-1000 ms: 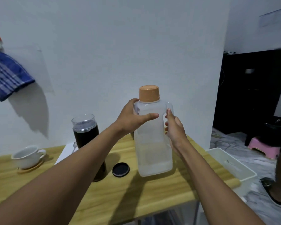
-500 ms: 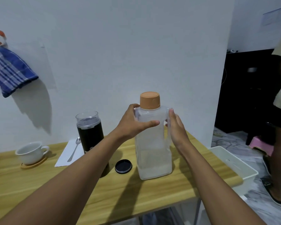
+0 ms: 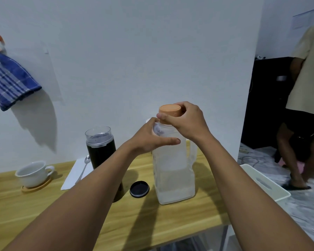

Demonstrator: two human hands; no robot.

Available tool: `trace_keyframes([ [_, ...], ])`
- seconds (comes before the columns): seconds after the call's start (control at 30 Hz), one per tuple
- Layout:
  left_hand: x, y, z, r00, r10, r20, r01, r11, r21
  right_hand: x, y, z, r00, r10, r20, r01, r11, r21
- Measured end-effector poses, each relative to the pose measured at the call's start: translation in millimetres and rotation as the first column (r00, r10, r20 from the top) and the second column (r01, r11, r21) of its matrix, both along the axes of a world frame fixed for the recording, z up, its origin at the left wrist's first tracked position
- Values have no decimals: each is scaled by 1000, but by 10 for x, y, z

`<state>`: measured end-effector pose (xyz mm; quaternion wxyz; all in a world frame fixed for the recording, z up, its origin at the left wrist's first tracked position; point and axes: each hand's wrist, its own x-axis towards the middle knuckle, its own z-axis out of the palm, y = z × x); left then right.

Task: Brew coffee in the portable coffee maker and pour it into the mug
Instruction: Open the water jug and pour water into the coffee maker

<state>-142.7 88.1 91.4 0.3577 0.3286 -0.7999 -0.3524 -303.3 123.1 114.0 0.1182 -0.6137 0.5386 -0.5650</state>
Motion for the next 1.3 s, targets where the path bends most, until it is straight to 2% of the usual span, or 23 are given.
trace_keyframes([
  [0.17, 17, -32, -4, 1000, -16, 8, 16, 1000, 18, -124, -5, 93, 977, 213, 5, -213, 976, 54],
  [0.3, 21, -28, -32, 1000, 12, -7, -12, 1000, 15, -268, 35, 250, 918, 395, -36, -377, 898, 226],
  [0.37, 19, -26, -38, 1000, -5, -13, 5, 1000, 13, -250, 23, 260, 927, 374, -36, -356, 903, 240],
  [0.47, 2, -22, -35, 1000, -14, -15, 14, 1000, 6, -99, 1, 143, 978, 203, -53, -191, 966, 173],
  [0.53, 2, -45, -51, 1000, -11, -14, 11, 1000, 4, -29, 0, 69, 996, 92, 1, -92, 991, 95],
  [0.63, 8, -56, -67, 1000, 16, -14, -15, 999, 48, -18, -3, 12, 997, 35, 72, -38, 999, 31],
  [0.73, 17, -60, -65, 1000, 28, -11, -27, 998, 62, -43, 2, -9, 990, 85, 115, -89, 996, 30],
  [0.83, 20, -33, -68, 999, 40, -11, -39, 997, 71, -148, 14, 9, 953, 249, 175, -263, 963, 65],
  [0.9, 21, -33, -73, 998, 49, -30, -46, 997, 66, -216, 29, 38, 938, 308, 160, -325, 941, 94],
  [0.97, 19, -32, -69, 999, 48, -26, -46, 997, 67, -201, 49, 50, 955, 284, 85, -292, 950, 111],
  [1.07, 1, -63, -85, 999, 26, -20, -25, 999, 43, -72, 44, -14, 991, 133, -19, -131, 986, 102],
  [1.17, 3, -65, -93, 998, 57, -7, -57, 998, 33, 8, 23, -96, 999, 42, 30, -44, 998, 48],
  [1.23, 9, -62, -100, 999, 50, -15, -50, 998, 36, -22, 22, -99, 996, 73, 61, -76, 996, 52],
  [1.3, 16, -62, -99, 998, 50, -29, -48, 997, 52, -110, 23, -61, 982, 177, 61, -182, 979, 94],
])
